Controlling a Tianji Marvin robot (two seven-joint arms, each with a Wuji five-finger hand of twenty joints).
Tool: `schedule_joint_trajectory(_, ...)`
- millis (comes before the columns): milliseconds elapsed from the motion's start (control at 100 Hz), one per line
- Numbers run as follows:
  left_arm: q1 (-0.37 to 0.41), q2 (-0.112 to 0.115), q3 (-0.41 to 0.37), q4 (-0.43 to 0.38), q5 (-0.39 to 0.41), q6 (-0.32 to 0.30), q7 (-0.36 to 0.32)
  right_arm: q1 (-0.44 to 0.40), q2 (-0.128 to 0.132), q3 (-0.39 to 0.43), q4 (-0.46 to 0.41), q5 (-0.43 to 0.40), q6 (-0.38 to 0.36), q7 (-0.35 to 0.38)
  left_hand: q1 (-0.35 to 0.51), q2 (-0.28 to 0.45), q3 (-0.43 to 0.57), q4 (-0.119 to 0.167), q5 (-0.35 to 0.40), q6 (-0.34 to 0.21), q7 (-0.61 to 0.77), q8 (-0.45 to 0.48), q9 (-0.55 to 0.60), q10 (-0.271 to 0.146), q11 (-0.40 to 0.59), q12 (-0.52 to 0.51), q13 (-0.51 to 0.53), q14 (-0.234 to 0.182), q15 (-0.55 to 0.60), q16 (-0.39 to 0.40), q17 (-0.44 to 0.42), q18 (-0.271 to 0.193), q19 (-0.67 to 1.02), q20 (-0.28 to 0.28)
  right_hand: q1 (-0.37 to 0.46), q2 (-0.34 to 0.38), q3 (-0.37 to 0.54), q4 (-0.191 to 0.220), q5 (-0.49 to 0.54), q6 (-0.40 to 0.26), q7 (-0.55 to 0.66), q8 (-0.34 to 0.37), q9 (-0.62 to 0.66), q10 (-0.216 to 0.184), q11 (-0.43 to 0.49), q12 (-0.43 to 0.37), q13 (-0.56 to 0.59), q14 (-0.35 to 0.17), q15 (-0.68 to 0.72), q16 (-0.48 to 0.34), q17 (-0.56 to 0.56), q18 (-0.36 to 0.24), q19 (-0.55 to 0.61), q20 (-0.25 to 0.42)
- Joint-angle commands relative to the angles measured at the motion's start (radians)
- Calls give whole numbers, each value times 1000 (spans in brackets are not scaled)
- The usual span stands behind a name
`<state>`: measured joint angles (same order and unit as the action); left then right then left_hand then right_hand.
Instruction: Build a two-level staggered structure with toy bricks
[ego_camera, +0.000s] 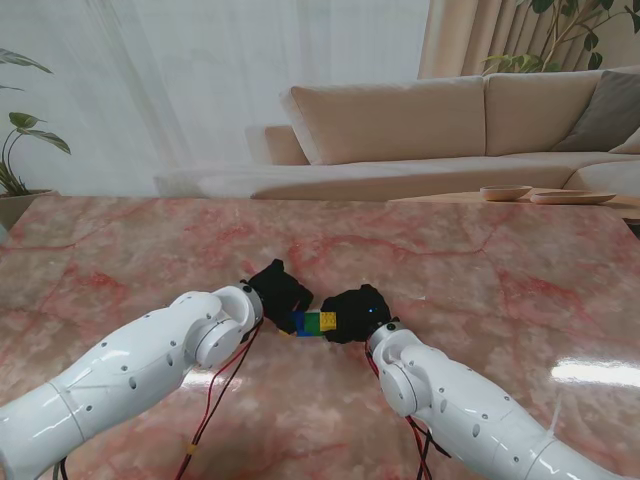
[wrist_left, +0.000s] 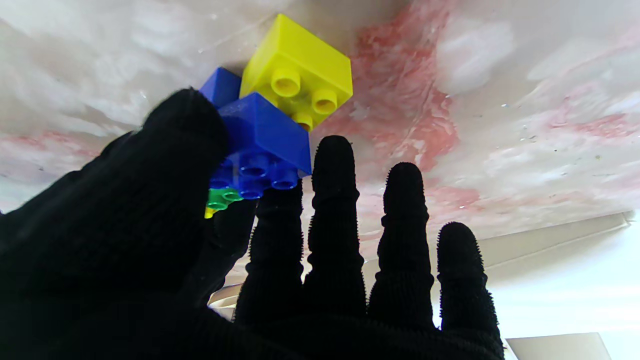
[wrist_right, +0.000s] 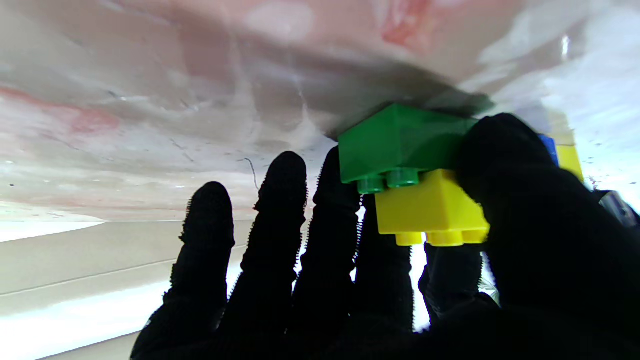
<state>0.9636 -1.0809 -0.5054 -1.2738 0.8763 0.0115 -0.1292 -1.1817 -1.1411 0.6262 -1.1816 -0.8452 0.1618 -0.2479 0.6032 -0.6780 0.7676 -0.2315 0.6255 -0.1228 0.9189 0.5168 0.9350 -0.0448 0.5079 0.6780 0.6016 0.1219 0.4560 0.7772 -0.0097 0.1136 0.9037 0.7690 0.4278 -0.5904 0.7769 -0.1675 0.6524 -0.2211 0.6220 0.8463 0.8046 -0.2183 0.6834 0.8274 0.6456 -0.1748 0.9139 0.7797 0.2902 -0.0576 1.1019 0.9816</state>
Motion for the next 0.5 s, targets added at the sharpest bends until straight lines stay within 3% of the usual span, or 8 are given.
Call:
schedule_joint_trajectory(0,1,-5,3,4,-2,1,4,-12,-1,-3,14,5,3,15,23,27,10,21,78,-88,106,34,-22,6,27,-15,20,0,21,13,-27,5,-17,-8,0,19,32,-10,22,5,-13,-37,-6,-3,-8,-11,-1,-19,18,14,-15,1,13,26)
schedule_joint_trajectory(350,18,-4,-11,0,16,10,26,2,-8,-22,41,17,-25,-1,8,20,-6,16,63,-87,109,46,-31,4,39,-27,16,-1,22,15,-30,5,-18,-6,12,23,41,-30,18,-6,-6,-39,-2,-9,-6,-10,2,-25,18,13,-11,0,14,25)
schedule_joint_trajectory(490,23,-4,-13,-3,20,19,28,17,-11,-31,63,29,-60,-7,2,19,-15,16,59,-83,111,55,-34,6,45,-27,15,0,22,17,-31,5,-18,-6,29,14,94,-75,7,-26,27,-63,6,-17,-6,-14,7,-29,18,11,-6,-3,14,23)
